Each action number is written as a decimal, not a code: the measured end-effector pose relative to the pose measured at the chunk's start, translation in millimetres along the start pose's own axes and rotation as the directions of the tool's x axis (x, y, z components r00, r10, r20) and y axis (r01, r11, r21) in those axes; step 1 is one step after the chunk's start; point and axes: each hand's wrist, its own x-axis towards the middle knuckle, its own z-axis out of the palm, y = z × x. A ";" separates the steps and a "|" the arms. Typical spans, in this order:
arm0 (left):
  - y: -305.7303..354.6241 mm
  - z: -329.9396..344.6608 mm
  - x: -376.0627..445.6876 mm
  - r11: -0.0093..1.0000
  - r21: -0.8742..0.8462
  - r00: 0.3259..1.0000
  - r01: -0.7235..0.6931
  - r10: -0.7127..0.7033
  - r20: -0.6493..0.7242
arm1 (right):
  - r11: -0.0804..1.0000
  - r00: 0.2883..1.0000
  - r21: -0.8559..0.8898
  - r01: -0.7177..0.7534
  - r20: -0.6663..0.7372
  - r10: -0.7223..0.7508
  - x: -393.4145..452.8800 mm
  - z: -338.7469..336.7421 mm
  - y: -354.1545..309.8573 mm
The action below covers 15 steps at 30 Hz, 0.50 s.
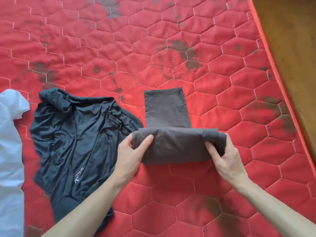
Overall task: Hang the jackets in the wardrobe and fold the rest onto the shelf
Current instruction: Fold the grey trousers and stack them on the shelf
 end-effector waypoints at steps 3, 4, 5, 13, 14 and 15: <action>-15.3 13.5 1.2 0.997 -0.059 0.998 0.055 -0.055 0.000 | 0.997 0.998 -0.072 -0.034 -0.064 0.029 16.0 21.5 3.4; -20.5 16.0 0.9 0.998 -0.023 0.998 0.059 -0.059 0.017 | 0.993 0.996 -0.110 -0.039 -0.082 0.030 22.5 28.0 5.6; -26.0 17.3 0.1 0.998 0.027 0.997 0.063 -0.064 0.033 | 0.986 0.995 -0.158 -0.047 -0.098 0.031 29.6 33.9 8.4; -45.8 30.6 2.1 0.909 0.384 0.985 0.163 -0.127 -0.119 | 0.885 0.986 -0.438 -0.161 -0.110 0.125 53.7 66.9 24.2; -45.3 33.4 3.0 0.891 0.422 0.983 0.166 -0.115 -0.143 | 0.885 0.986 -0.440 -0.152 -0.132 0.103 51.6 69.3 22.0; -44.8 36.4 3.4 0.874 0.461 0.984 0.155 -0.094 -0.154 | 0.876 0.987 -0.466 -0.123 -0.151 0.058 48.9 71.4 21.0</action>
